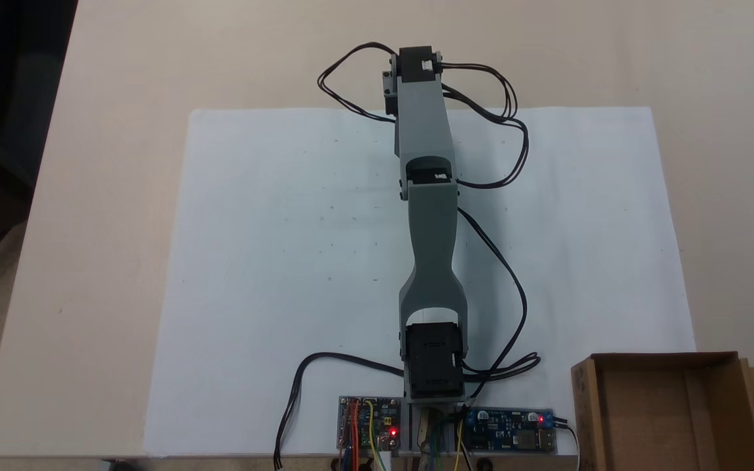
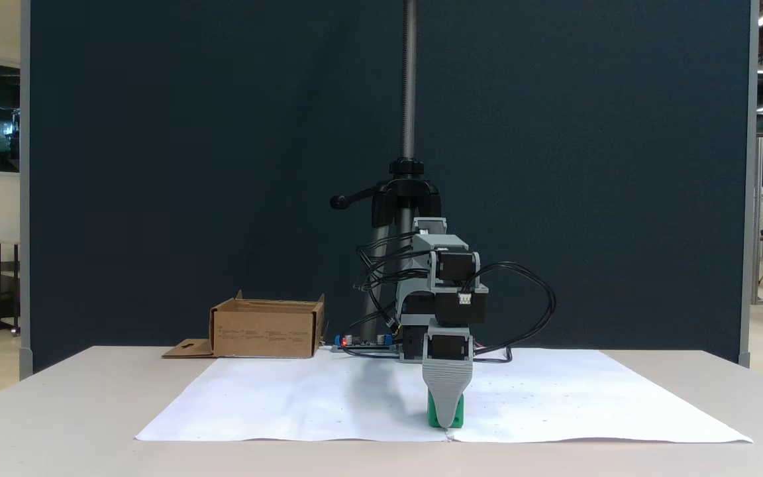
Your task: Grasp a green dice and put it in the bin.
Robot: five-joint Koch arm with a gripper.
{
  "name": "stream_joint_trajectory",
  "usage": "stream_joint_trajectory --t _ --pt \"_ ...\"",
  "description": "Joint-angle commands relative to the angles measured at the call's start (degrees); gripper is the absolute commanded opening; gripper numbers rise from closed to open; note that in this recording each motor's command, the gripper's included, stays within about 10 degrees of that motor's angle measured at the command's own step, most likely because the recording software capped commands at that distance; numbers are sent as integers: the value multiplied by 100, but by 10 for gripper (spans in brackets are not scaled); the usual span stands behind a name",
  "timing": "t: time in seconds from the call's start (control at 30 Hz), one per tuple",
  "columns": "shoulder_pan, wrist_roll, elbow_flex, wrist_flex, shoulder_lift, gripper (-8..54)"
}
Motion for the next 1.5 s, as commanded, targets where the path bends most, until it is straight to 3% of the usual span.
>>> stream_joint_trajectory --t 0.0,0.73,1.1,1.47 --pt "9 369 -272 -264 123 357" --pt "53 299 -272 -387 44 355" --pt "70 299 -272 -325 44 123" --pt "272 308 -272 -176 167 123"
